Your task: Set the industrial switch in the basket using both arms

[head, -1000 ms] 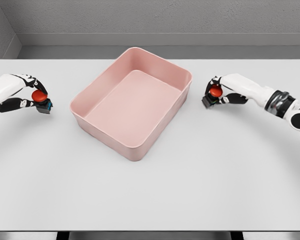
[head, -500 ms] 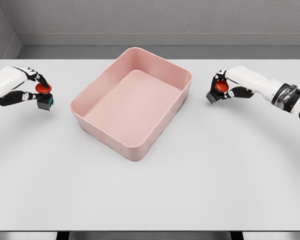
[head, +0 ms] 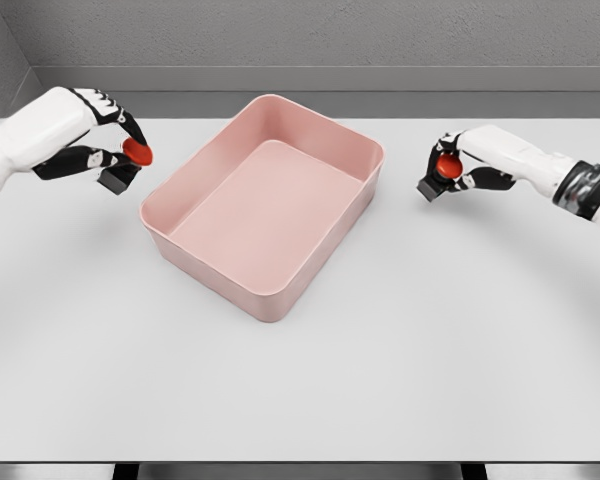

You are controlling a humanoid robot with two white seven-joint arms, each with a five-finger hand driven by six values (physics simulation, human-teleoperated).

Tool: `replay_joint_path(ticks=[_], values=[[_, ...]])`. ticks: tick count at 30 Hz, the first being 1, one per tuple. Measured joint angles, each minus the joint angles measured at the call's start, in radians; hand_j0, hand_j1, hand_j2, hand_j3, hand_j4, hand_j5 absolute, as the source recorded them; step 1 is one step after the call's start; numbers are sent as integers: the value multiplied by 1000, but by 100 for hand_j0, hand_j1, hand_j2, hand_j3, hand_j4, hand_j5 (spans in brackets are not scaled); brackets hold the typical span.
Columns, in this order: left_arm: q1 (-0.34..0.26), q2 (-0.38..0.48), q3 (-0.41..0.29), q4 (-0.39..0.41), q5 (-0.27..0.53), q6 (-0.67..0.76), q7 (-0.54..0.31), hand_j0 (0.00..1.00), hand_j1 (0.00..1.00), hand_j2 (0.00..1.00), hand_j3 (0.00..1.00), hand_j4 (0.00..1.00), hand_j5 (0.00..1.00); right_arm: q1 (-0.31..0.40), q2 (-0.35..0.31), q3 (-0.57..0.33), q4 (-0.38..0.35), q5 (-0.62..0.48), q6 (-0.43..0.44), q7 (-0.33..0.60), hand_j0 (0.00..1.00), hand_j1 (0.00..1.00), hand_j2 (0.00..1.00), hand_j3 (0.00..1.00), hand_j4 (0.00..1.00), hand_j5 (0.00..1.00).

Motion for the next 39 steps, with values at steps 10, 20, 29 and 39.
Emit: replay_joint_path(ticks=[10, 20, 29, 39], values=[[-84, -151, -57, -145, -5, 0, -50, 100, 100, 100, 100, 100, 100, 3, -3, 3, -6, 0, 0, 1, 38, 38, 38, 38, 38, 38], [-77, -134, 4, -143, 0, 0, -52, 100, 100, 100, 100, 100, 100, 2, -12, 1, -30, 0, 0, 2, 38, 38, 38, 38, 38, 38], [49, -39, 71, -49, 31, 0, -51, 100, 100, 100, 100, 100, 100, 0, -54, -45, -119, 0, 0, 33, 38, 38, 38, 38, 38, 38], [55, 8, 116, 21, 60, 0, -50, 100, 100, 100, 100, 100, 100, -14, -89, -80, -247, -1, 0, 39, 37, 37, 37, 37, 37, 37]])
